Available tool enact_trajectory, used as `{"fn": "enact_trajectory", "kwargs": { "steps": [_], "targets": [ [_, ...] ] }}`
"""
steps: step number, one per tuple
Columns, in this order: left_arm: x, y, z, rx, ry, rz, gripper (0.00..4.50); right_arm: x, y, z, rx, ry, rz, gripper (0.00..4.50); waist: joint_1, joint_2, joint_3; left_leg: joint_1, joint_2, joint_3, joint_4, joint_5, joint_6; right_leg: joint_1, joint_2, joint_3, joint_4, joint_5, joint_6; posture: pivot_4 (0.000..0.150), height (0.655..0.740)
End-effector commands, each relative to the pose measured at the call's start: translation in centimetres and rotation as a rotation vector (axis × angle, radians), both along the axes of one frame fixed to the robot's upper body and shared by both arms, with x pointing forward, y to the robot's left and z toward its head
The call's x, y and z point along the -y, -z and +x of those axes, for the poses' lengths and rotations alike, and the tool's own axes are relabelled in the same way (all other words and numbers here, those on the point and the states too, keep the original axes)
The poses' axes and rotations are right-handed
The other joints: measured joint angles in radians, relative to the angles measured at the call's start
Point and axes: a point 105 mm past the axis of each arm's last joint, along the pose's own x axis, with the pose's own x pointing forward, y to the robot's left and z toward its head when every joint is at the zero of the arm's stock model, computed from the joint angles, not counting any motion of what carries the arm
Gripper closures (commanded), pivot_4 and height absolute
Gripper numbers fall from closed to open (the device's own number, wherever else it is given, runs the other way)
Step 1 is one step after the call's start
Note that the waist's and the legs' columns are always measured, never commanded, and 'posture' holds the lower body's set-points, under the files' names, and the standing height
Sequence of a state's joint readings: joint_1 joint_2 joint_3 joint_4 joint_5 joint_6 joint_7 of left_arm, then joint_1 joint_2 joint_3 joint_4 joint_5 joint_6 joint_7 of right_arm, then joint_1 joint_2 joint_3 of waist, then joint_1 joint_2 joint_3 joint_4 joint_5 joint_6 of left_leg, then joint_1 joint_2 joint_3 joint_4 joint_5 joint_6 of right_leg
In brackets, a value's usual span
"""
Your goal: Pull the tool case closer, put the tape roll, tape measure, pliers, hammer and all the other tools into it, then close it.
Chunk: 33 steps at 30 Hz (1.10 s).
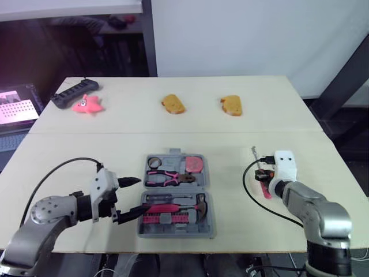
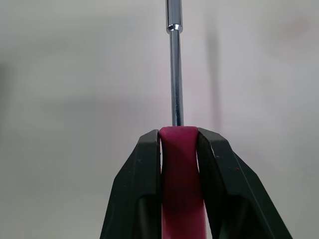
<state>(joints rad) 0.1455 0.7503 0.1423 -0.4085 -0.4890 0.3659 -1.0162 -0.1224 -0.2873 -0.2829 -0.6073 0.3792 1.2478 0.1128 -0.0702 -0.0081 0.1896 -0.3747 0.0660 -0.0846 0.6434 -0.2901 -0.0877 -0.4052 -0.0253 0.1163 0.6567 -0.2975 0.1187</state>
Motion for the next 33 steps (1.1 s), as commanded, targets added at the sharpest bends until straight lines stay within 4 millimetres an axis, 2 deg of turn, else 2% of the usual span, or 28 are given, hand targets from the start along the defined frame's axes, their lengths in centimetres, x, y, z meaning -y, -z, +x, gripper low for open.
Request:
{"fn": "enact_trajectory", "kwargs": {
  "steps": [1,3,7,14,20,22,23,25,27,28,30,33],
  "targets": [
    [0.1,-0.2,-0.2,0.013,0.020,-0.003,0.00,-4.0,-0.2,-1.6,-0.002,-0.034,0.075,3.96,0.000,0.000,0.000,0.000,0.000,0.000,-0.001,0.000,0.000,0.000,0.001,0.000,0.000,0.000,0.000,0.150,0.7400],
    [0.2,-0.2,-0.2,0.011,0.023,-0.008,0.00,-4.9,0.4,-2.1,-0.020,0.000,0.107,3.96,0.000,0.000,0.000,0.000,0.000,-0.001,-0.001,0.000,0.000,-0.001,0.000,0.000,0.001,0.000,-0.001,0.150,0.7400],
    [0.2,-0.2,-0.2,0.008,0.026,-0.011,0.00,-5.6,2.4,-3.8,-0.102,0.041,0.078,3.96,0.007,0.000,0.000,-0.002,-0.001,0.000,-0.001,0.001,-0.001,-0.002,-0.002,0.000,0.000,-0.002,-0.004,0.150,0.7400],
    [0.1,0.0,-0.9,-0.010,0.062,-0.002,0.00,-5.0,5.0,-5.8,-0.208,0.098,0.061,3.96,-0.001,0.000,0.000,-0.001,0.000,0.000,-0.002,0.001,-0.002,-0.002,-0.001,0.000,-0.001,-0.002,-0.004,0.150,0.7400],
    [0.0,-0.2,-1.0,0.007,0.081,0.017,0.00,-4.3,7.3,-6.1,-0.252,0.144,0.060,3.96,-0.001,-0.004,-0.002,-0.001,0.000,0.000,-0.003,0.001,-0.002,-0.002,-0.001,0.000,-0.001,-0.002,-0.004,0.150,0.7400],
    [0.1,-0.5,-1.1,0.019,0.090,0.009,0.00,-4.3,7.4,-6.2,-0.246,0.141,0.075,2.91,-0.001,-0.006,-0.003,0.000,0.000,0.001,-0.003,0.001,-0.002,-0.002,-0.001,0.000,-0.001,-0.002,-0.004,0.150,0.7400],
    [0.2,-0.7,-1.1,0.030,0.091,0.001,0.00,-4.3,7.1,-6.2,-0.227,0.143,0.085,2.63,0.000,-0.006,-0.003,0.000,0.000,0.000,-0.003,0.001,-0.002,-0.002,-0.001,0.000,-0.001,-0.002,-0.004,0.150,0.7400],
    [0.2,-1.0,-0.9,0.062,0.087,-0.004,0.00,-4.2,6.2,-6.1,-0.194,0.137,0.104,1.66,0.001,-0.006,-0.004,0.000,0.000,0.000,-0.003,0.001,-0.002,-0.002,-0.001,0.000,-0.001,-0.002,-0.004,0.150,0.7400],
    [-0.1,-1.1,-0.9,0.082,0.080,0.000,0.00,-3.8,4.8,-5.9,-0.149,0.106,0.102,0.62,0.003,-0.006,-0.003,-0.001,0.000,0.000,-0.003,0.001,-0.002,-0.002,-0.001,0.000,-0.001,-0.002,-0.004,0.150,0.7400],
    [-0.4,-1.3,-0.8,0.113,0.069,-0.005,0.00,-3.5,3.2,-5.6,-0.108,0.060,0.092,0.16,0.003,-0.005,-0.003,-0.001,0.000,0.001,-0.003,0.001,-0.002,-0.002,-0.001,0.000,-0.001,-0.002,-0.004,0.150,0.7400],
    [-1.0,-1.8,-0.7,0.151,0.054,-0.023,0.00,-3.0,0.4,-5.0,-0.045,-0.046,0.051,0.07,0.002,-0.004,-0.002,-0.001,0.000,0.002,-0.003,0.001,-0.002,-0.002,-0.002,0.001,-0.002,-0.002,-0.004,0.150,0.7400],
    [-1.6,-2.4,-0.9,0.156,0.079,-0.048,0.00,-2.4,-2.8,-4.1,-0.014,-0.207,-0.011,0.07,0.000,-0.004,-0.002,-0.001,0.000,0.002,-0.002,0.001,-0.002,-0.002,-0.001,0.002,-0.002,-0.002,-0.005,0.150,0.7400]
  ]
}}
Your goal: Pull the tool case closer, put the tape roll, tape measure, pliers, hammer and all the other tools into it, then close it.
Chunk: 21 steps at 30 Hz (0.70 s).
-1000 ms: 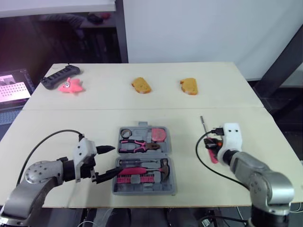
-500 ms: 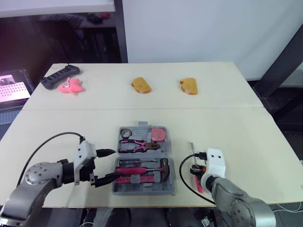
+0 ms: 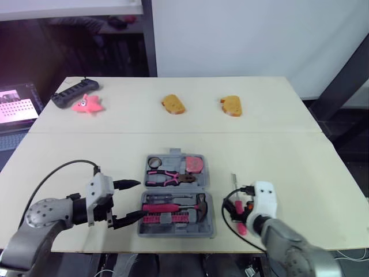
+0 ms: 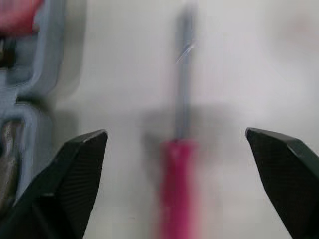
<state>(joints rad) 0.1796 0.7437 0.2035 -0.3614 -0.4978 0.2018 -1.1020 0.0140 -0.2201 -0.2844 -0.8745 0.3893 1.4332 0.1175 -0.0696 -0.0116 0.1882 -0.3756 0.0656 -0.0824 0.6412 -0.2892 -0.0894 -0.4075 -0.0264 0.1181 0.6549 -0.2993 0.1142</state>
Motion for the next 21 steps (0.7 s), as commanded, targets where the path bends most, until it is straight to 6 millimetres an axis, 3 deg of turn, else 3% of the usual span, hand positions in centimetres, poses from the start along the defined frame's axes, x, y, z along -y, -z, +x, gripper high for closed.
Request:
{"fn": "enact_trajectory", "kwargs": {
  "steps": [1,3,5,9,12,17,21],
  "targets": [
    [-0.7,-1.4,-0.8,0.027,0.067,-0.024,0.00,-0.6,-3.8,0.4,0.044,-0.247,-0.031,0.07,-0.001,0.001,0.001,0.001,0.001,-0.001,-0.001,0.000,0.000,0.000,0.001,-0.001,0.000,0.000,0.000,0.150,0.7400],
    [-0.8,-1.3,-1.5,-0.035,0.120,-0.018,0.00,-0.9,-4.7,0.6,0.014,-0.402,-0.082,0.07,0.000,0.001,0.001,0.001,0.001,-0.001,-0.004,0.000,0.000,-0.001,0.001,0.000,0.000,0.000,0.000,0.150,0.7400],
    [-1.4,-1.0,-2.2,-0.122,0.153,-0.007,0.00,-2.3,-5.6,0.3,0.004,-0.681,-0.176,0.07,0.001,0.002,0.002,0.002,0.001,-0.001,-0.008,0.000,0.000,-0.001,0.001,-0.001,-0.002,0.000,0.000,0.150,0.7400],
    [-2.4,-0.5,-2.4,-0.117,0.193,0.055,0.00,-2.1,-3.0,-1.7,-0.084,-1.304,-0.595,0.07,0.002,0.003,0.004,0.001,0.000,0.001,-0.010,-0.001,0.001,-0.001,-0.002,-0.001,-0.007,-0.001,0.005,0.150,0.7400],
    [-2.0,-0.7,-2.6,-0.129,0.226,0.040,0.00,-1.1,-1.6,-1.1,-0.036,-1.644,-0.903,0.07,-0.002,-0.002,0.006,0.000,0.000,0.001,-0.010,-0.001,0.002,-0.001,-0.002,-0.002,-0.007,-0.001,0.007,0.150,0.7400],
    [-1.5,-0.6,-2.7,-0.124,0.215,0.037,0.00,-0.6,0.0,0.8,0.072,-1.977,-1.223,0.07,-0.001,-0.002,0.008,0.001,0.000,0.003,-0.009,-0.001,0.002,-0.002,-0.002,-0.001,-0.005,0.000,0.006,0.150,0.7400],
    [-1.3,-0.5,-3.2,-0.133,0.210,0.048,0.00,-0.7,1.0,1.6,0.133,-2.132,-1.333,0.07,0.001,-0.002,0.009,0.002,0.000,0.002,-0.009,0.000,0.001,-0.001,-0.001,-0.001,-0.003,0.000,0.006,0.150,0.7400]
  ]
}}
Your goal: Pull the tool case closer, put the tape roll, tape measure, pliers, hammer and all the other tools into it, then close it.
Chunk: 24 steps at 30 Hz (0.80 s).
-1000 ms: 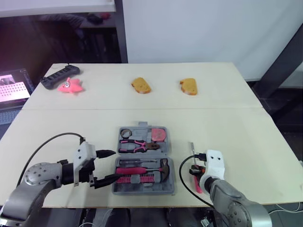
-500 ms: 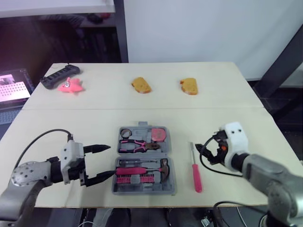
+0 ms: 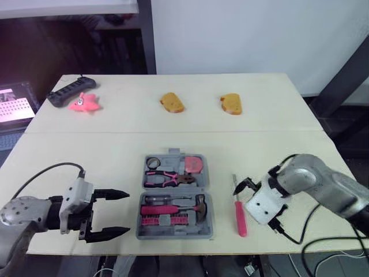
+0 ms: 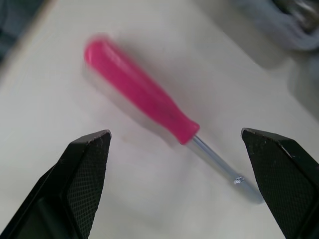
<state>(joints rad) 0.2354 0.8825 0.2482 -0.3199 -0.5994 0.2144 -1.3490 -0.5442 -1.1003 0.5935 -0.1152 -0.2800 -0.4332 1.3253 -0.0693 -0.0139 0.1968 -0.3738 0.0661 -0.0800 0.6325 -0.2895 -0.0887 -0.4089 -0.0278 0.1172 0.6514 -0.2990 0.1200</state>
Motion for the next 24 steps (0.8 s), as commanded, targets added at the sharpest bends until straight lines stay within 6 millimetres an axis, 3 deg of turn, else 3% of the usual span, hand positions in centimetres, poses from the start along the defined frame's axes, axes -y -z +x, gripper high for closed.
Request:
{"fn": "enact_trajectory", "kwargs": {
  "steps": [1,7,11,14,17,22,24],
  "targets": [
    [0.3,-0.4,-0.4,0.011,0.005,0.009,0.00,0.4,0.7,0.3,0.026,-0.152,-0.079,0.07,0.002,0.000,0.000,0.000,0.000,0.000,0.000,0.000,0.000,0.000,0.000,0.000,0.000,0.000,0.000,0.150,0.7400],
    [0.1,-0.7,-0.6,0.020,-0.044,0.001,0.00,-0.2,3.1,0.9,0.031,-0.276,-0.171,0.07,0.000,-0.001,-0.001,0.001,0.000,0.000,0.001,0.000,0.000,0.000,0.000,0.000,0.001,0.001,-0.001,0.150,0.7400],
    [0.3,-0.8,-1.0,0.018,-0.056,-0.004,0.00,-0.1,4.1,1.0,0.015,-0.282,-0.211,1.36,-0.004,-0.009,-0.002,0.007,0.001,-0.001,0.001,0.001,-0.001,0.006,0.001,0.000,0.002,0.001,-0.005,0.150,0.7400],
    [0.3,-0.8,-0.9,0.018,-0.063,-0.001,0.00,-0.5,4.3,0.9,0.007,-0.292,-0.199,2.81,-0.004,-0.014,-0.003,0.020,0.001,0.000,0.001,0.001,-0.001,0.019,0.001,0.000,0.000,-0.001,-0.009,0.150,0.7400],
    [0.2,-0.8,-0.8,0.019,-0.075,-0.004,0.00,-1.0,4.0,1.0,0.009,-0.275,-0.171,4.09,-0.003,-0.016,-0.004,0.022,0.001,0.000,0.001,0.001,-0.001,0.020,0.002,0.001,0.001,0.000,-0.009,0.150,0.7400],
    [0.2,-0.3,-0.5,0.020,-0.084,-0.007,0.00,-1.6,2.6,1.7,0.026,-0.187,-0.091,4.09,-0.003,-0.016,-0.004,0.021,0.001,0.000,0.000,0.001,-0.001,0.019,0.002,0.001,0.001,0.000,-0.009,0.150,0.7400],
    [0.4,-0.5,0.1,0.034,-0.087,-0.018,0.00,-1.5,0.8,2.1,0.022,-0.082,-0.022,4.09,0.000,-0.012,-0.001,0.021,0.001,-0.001,0.001,0.001,-0.001,0.018,0.002,0.001,0.002,0.000,-0.009,0.150,0.7400]
  ]
}}
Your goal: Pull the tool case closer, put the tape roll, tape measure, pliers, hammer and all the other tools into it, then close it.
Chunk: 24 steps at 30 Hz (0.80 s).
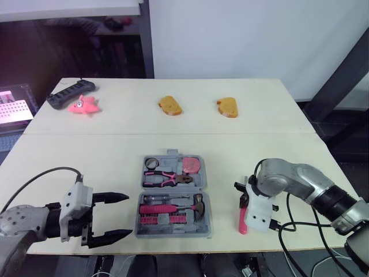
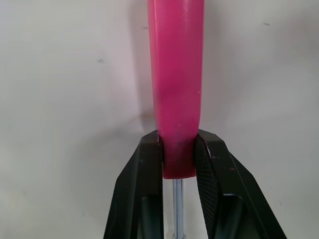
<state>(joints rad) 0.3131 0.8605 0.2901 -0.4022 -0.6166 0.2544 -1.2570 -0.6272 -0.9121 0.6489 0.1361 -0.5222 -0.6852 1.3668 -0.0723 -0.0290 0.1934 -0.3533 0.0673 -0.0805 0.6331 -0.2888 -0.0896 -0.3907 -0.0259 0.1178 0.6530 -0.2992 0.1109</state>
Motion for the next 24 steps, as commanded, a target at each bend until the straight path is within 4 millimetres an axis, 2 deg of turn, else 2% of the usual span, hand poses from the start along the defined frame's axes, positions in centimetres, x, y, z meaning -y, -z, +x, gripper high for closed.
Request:
{"fn": "enact_trajectory", "kwargs": {
  "steps": [1,2,4,6,9,10,12,14,17,21,24],
  "targets": [
    [0.3,-0.6,1.0,0.047,-0.005,-0.012,0.00,-1.3,-3.7,0.7,0.002,0.167,0.187,4.09,0.003,0.006,0.004,-0.001,0.000,0.000,0.001,0.000,0.000,-0.001,0.000,0.000,0.000,0.000,0.000,0.150,0.7400],
    [0.4,-0.8,1.4,0.053,-0.009,-0.025,0.00,-1.1,-4.9,0.9,-0.010,0.242,0.228,4.09,0.004,0.009,0.005,-0.002,0.000,0.000,0.001,0.000,0.000,-0.001,-0.001,0.000,0.000,0.000,0.000,0.150,0.7400],
    [0.3,-0.9,1.7,0.055,-0.016,-0.042,0.00,-1.0,-5.9,0.9,-0.037,0.323,0.266,4.09,0.007,0.013,0.008,-0.004,-0.001,0.000,0.002,0.000,0.000,-0.001,-0.001,0.000,0.000,0.000,0.001,0.150,0.7400],
    [0.6,-1.1,2.0,0.043,-0.017,-0.088,0.00,-1.1,-7.1,-0.1,-0.137,0.463,0.344,4.09,0.009,0.013,0.008,-0.003,-0.001,-0.001,0.002,0.000,0.000,-0.001,-0.001,0.000,0.001,0.001,0.002,0.150,0.7400],
    [1.2,-0.6,2.6,0.044,-0.010,-0.118,0.00,-2.0,-9.2,-0.5,-0.349,0.882,0.576,4.09,0.016,0.013,0.008,-0.004,-0.001,-0.002,0.001,0.000,0.000,-0.001,-0.001,-0.001,0.001,0.002,0.004,0.150,0.7400],
    [1.5,-0.4,2.7,0.050,-0.005,-0.121,0.00,-1.2,-9.1,0.1,-0.352,1.079,0.607,4.09,0.016,0.014,0.008,-0.004,-0.001,-0.002,0.001,0.000,0.000,-0.002,-0.001,-0.001,0.001,0.002,0.004,0.150,0.7400],
    [1.9,-0.5,3.0,0.061,0.000,-0.140,0.00,0.5,-8.9,0.5,-0.413,1.484,0.668,4.09,0.018,0.014,0.008,-0.005,-0.001,-0.002,0.000,0.000,0.000,-0.004,0.000,-0.001,0.001,0.002,0.005,0.150,0.7400],
    [1.9,-0.7,2.9,0.059,0.010,-0.148,0.00,1.6,-8.4,0.1,-0.459,1.774,0.701,4.09,0.026,0.014,0.008,-0.006,-0.001,-0.002,0.001,0.000,0.000,-0.005,0.000,-0.001,0.002,0.002,0.004,0.150,0.7400],
    [1.8,-0.6,2.8,0.053,0.026,-0.138,0.00,2.3,-7.3,0.0,-0.481,1.930,0.767,4.09,0.029,0.013,0.007,-0.008,-0.001,-0.002,0.001,0.000,0.000,-0.007,0.000,-0.001,0.001,0.001,0.003,0.150,0.7400],
    [1.8,-0.5,3.1,0.055,0.038,-0.127,0.00,3.5,-4.1,-0.6,-0.497,2.108,0.865,4.09,0.031,0.013,0.006,-0.013,-0.001,-0.002,0.001,0.000,0.000,-0.010,0.000,-0.002,0.000,0.001,0.004,0.150,0.7400],
    [2.7,-1.7,3.9,0.079,0.068,-0.158,0.00,3.9,-1.6,-1.2,-0.412,2.253,0.941,4.09,0.031,0.013,0.006,-0.023,-0.002,-0.002,0.003,0.000,-0.001,-0.018,-0.001,-0.001,0.001,0.003,0.008,0.150,0.7400]
  ]
}}
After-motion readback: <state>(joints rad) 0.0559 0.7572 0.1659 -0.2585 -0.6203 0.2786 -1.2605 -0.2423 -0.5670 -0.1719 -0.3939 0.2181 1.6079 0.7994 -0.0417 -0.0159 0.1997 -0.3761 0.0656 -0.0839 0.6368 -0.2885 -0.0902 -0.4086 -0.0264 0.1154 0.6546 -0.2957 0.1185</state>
